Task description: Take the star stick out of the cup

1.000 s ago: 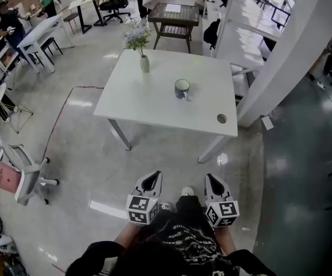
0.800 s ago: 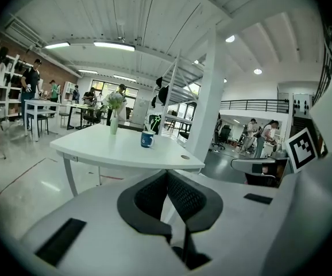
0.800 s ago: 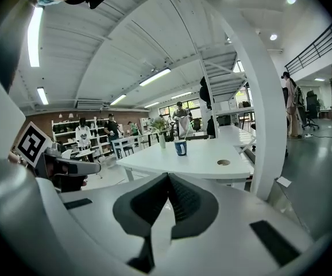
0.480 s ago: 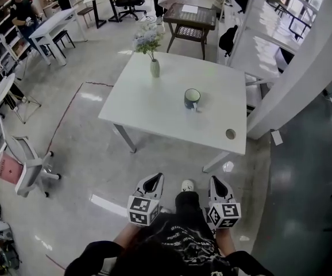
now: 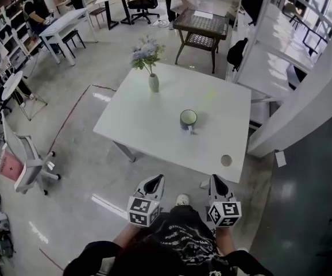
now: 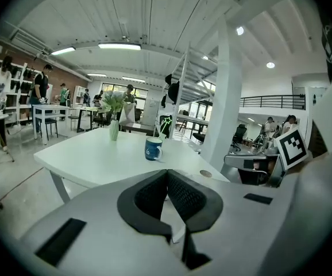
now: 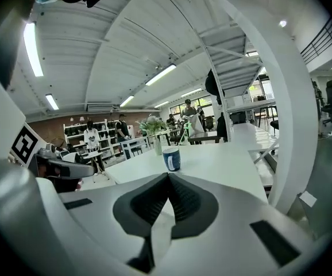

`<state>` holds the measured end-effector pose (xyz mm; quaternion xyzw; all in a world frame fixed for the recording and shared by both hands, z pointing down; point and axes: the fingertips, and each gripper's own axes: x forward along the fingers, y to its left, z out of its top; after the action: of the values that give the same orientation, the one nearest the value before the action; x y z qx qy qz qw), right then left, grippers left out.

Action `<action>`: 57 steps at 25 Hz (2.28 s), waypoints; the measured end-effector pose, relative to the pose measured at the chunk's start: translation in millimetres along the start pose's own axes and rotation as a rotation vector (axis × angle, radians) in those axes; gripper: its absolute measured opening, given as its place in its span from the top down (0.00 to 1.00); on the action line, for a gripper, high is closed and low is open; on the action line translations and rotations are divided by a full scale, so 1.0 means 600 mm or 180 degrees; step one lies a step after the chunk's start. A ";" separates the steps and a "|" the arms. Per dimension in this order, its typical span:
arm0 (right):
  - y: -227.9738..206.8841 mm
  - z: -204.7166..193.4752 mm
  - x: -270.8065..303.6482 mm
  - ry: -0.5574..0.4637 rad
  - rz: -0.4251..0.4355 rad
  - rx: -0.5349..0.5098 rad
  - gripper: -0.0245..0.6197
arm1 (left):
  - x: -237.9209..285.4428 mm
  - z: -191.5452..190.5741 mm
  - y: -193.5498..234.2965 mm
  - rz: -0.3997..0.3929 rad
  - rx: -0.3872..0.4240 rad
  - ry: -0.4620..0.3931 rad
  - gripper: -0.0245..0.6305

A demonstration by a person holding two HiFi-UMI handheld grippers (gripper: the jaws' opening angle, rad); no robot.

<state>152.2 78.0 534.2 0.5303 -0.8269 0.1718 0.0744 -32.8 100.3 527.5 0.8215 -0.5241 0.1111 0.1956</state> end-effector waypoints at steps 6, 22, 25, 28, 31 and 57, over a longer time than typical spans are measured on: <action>-0.089 0.024 0.056 0.0035 0.0153 0.0009 0.95 | 0.102 0.026 -0.023 0.0122 -0.0153 -0.0031 0.93; -0.127 0.085 0.202 0.0036 0.0241 0.0242 0.95 | 0.246 0.098 0.048 0.0071 -0.0132 -0.0055 0.93; -0.128 0.101 0.251 0.0034 0.0078 0.0219 0.95 | 0.277 0.124 0.089 -0.0010 -0.0088 -0.0035 0.93; -0.123 0.124 0.304 0.0007 0.0001 0.0229 0.95 | 0.310 0.152 0.138 -0.0076 -0.0074 -0.0021 0.93; -0.121 0.145 0.348 -0.0043 -0.0104 0.0235 0.95 | 0.344 0.174 0.180 -0.0150 -0.0074 -0.0006 0.93; -0.121 0.195 0.567 -0.0034 -0.0317 0.0782 0.72 | 0.443 0.236 0.309 -0.0643 -0.0098 0.0134 0.93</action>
<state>79.7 -281.6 544.0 0.5767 -0.7727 0.2650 0.0129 -90.7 -248.4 541.2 0.8645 -0.4359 0.0999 0.2293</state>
